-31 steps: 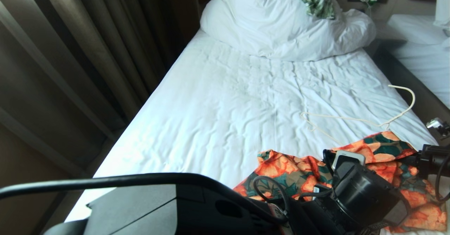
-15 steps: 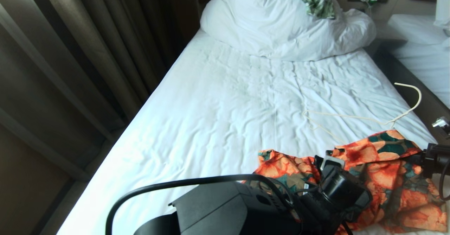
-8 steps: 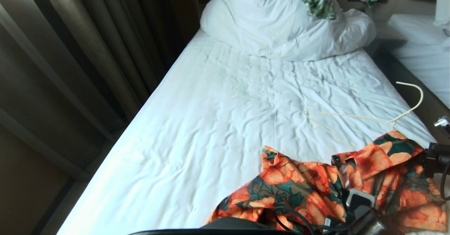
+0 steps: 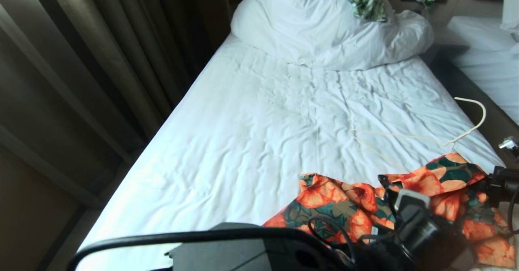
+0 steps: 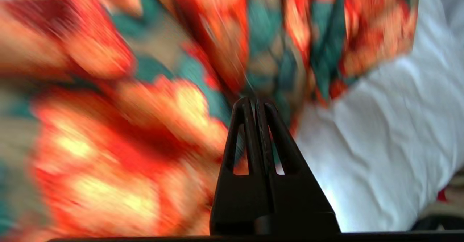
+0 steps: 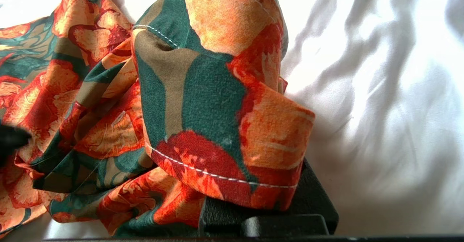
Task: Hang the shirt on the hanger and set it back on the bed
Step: Hook the other side of the shirt onto the hanger
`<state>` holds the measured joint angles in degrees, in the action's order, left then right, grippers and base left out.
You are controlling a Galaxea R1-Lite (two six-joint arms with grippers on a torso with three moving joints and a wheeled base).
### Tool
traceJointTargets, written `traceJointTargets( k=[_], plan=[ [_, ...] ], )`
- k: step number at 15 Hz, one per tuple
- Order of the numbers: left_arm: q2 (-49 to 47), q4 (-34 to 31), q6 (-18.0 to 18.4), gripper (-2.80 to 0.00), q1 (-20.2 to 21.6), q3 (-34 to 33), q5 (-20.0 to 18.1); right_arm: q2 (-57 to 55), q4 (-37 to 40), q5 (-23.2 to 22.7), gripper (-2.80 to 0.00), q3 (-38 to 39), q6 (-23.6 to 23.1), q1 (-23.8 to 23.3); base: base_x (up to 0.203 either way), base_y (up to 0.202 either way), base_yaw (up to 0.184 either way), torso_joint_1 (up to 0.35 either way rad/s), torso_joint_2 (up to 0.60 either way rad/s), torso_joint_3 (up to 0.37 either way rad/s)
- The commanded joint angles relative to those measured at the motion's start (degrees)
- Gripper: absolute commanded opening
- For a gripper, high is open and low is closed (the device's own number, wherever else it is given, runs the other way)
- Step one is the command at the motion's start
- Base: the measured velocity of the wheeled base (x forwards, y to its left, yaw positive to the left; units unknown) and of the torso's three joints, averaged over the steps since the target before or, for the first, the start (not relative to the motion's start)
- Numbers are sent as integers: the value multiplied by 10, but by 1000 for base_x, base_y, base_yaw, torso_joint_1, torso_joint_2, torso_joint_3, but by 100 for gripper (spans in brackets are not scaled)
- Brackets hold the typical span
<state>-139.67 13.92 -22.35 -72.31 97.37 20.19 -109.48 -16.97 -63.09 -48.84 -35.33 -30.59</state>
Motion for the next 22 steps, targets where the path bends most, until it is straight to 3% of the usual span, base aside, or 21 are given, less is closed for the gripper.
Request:
traceJointTargets(
  k=[1,4,10,14,15,22],
  plan=[
    [19,1,6,-280,19,18,1,-4,-1,-4,-280,1,-4,0,0,0,0,0,0,0],
    [2,-1,41,-280,39,62,1,-6,-1,-4,-280,1,-4,-1,0,0,0,0,0,0],
    [-37,-11,45,-280,39,104,2,-7,-1,-5,-280,-3,-4,-1,0,0,0,0,0,0],
    [-64,-9,70,-280,50,114,1,-5,-1,-6,-280,-2,-3,-1,0,0,0,0,0,0],
    [-64,-9,70,0,53,114,1,-5,-1,-6,-280,-3,-3,-1,0,0,0,0,0,0],
    [-70,11,97,0,56,114,4,-5,-1,-7,-280,-2,-4,0,0,0,0,0,0,0]
  ],
)
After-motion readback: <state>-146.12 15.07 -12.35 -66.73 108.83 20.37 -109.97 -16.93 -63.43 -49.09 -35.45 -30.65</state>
